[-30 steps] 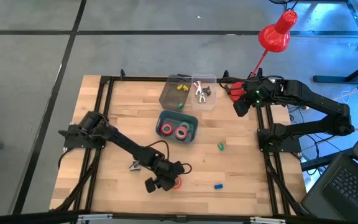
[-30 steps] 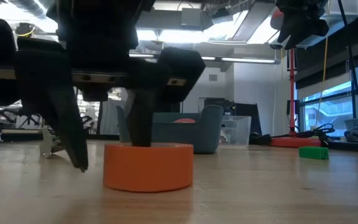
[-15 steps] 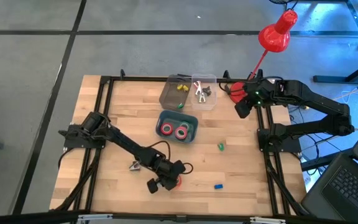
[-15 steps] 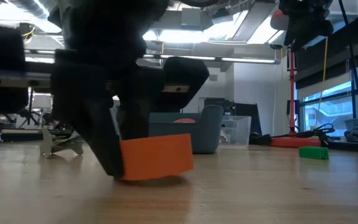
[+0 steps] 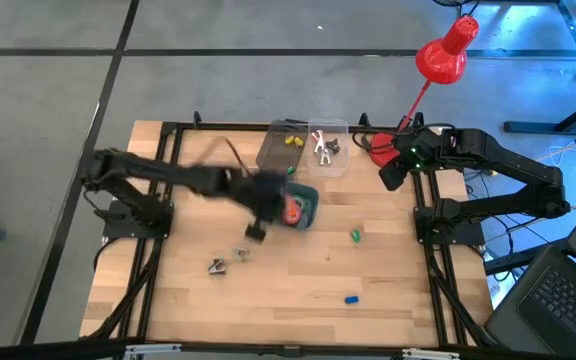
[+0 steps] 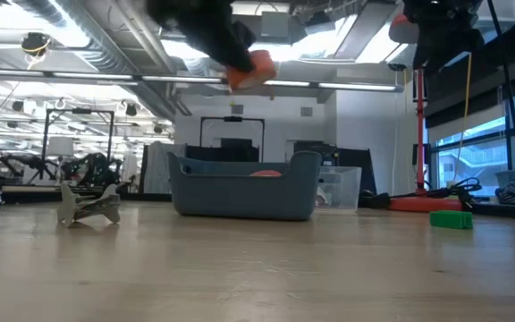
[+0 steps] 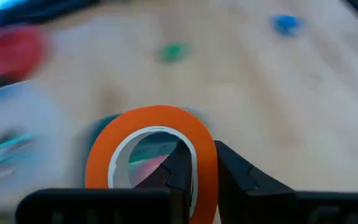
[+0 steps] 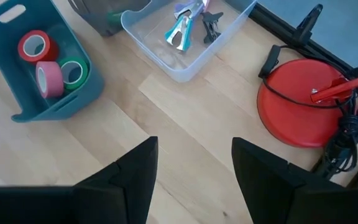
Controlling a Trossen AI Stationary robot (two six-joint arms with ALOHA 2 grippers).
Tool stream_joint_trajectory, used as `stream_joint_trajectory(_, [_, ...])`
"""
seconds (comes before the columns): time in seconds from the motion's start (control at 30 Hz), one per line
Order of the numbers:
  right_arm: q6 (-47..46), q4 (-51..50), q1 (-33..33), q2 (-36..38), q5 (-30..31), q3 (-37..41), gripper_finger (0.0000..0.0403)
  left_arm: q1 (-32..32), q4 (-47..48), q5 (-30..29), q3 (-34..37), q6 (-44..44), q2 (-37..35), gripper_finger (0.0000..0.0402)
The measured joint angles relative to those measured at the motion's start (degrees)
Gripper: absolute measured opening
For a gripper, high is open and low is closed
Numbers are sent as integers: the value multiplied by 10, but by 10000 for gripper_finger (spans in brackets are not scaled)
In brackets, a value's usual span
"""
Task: Pick and place Stapler, Stapler remover, tape
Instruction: Put the orange tape into the blue bin
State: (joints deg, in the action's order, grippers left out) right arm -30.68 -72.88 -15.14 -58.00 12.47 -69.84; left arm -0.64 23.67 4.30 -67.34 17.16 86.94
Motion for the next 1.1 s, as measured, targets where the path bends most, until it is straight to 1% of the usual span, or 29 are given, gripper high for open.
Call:
stream_joint_trajectory(0.07, [-1,6,0,0,0,0,207,-63,20,1,-14,17,-3,34])
stream_joint_trajectory(0.13, [0,15,0,0,0,0,207,-127,51,2,-36,48,11,34])
stream_joint_trajectory(0.2, [0,23,0,0,0,0,207,-184,57,15,-74,66,40,34])
stream_joint_trajectory(0.27, [0,26,0,0,0,0,207,-237,89,41,-117,76,80,34])
stream_joint_trajectory(0.37, [-1,25,0,0,0,0,207,-297,140,62,-190,93,158,34])
stream_joint_trajectory(0.47, [-4,22,0,0,0,0,207,-321,198,65,-278,93,217,34])
stream_joint_trajectory(0.53, [-4,22,0,0,0,0,207,-319,233,76,-321,99,238,34])
stream_joint_trajectory(0.6, [4,21,0,0,0,0,207,-309,267,95,-343,114,242,34])
stream_joint_trajectory(0.73, [11,19,0,0,1,0,207,-263,340,145,-350,120,214,34])
stream_joint_trajectory(0.87, [22,19,0,0,33,0,207,-198,398,160,-351,127,204,34])
stream_joint_trajectory(0.9, [26,19,0,0,35,0,207,-182,405,169,-349,125,204,34])
stream_joint_trajectory(0.97, [27,19,-1,0,35,0,207,-148,385,182,-324,124,202,34])
stream_joint_trajectory(1.1, [27,15,-1,0,34,0,207,-98,339,183,-235,112,206,34])
